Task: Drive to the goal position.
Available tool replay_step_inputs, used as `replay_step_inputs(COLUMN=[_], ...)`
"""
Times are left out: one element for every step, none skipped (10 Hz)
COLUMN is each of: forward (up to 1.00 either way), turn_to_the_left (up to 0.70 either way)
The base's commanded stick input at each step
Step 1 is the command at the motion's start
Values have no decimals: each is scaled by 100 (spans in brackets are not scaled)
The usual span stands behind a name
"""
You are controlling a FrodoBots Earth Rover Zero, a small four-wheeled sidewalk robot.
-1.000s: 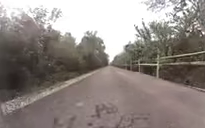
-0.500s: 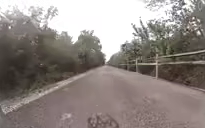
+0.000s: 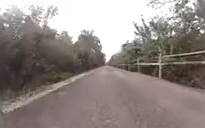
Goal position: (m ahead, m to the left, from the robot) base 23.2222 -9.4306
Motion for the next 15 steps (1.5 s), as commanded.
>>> replay_step_inputs(forward=[70,70,70,70,70,70,70,70,70,70,70,70,70,70,70], turn_to_the_left=[0,0,0,0,0,0,1,2,23,22,2,1,0,0,0])
